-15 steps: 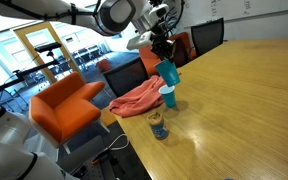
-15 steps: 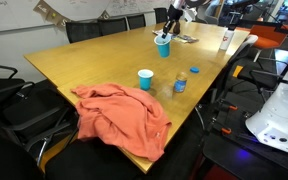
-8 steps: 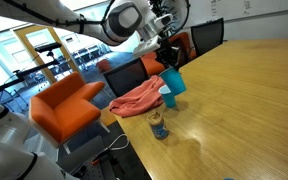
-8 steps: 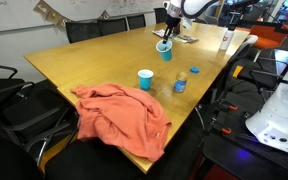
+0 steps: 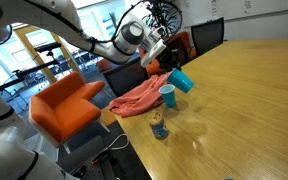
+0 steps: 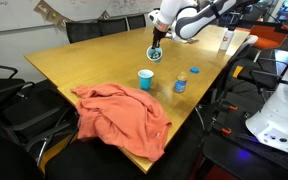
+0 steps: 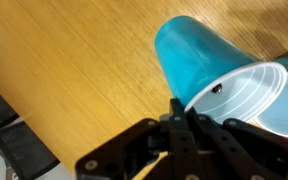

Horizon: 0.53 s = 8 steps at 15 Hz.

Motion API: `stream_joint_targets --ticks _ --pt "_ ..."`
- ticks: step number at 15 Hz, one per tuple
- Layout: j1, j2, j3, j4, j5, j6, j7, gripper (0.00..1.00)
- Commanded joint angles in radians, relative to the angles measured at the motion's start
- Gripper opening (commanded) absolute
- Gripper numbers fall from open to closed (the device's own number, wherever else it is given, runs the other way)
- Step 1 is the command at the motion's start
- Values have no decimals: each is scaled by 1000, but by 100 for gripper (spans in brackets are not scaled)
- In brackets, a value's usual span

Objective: Pour the contents from the right cup into the left cup

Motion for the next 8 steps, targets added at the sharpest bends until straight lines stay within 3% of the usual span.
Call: stream_joint_targets --ticks 1,8 --pt "72 46 -40 48 -271 46 189 1" --pt "152 76 -58 65 -695 2 570 1"
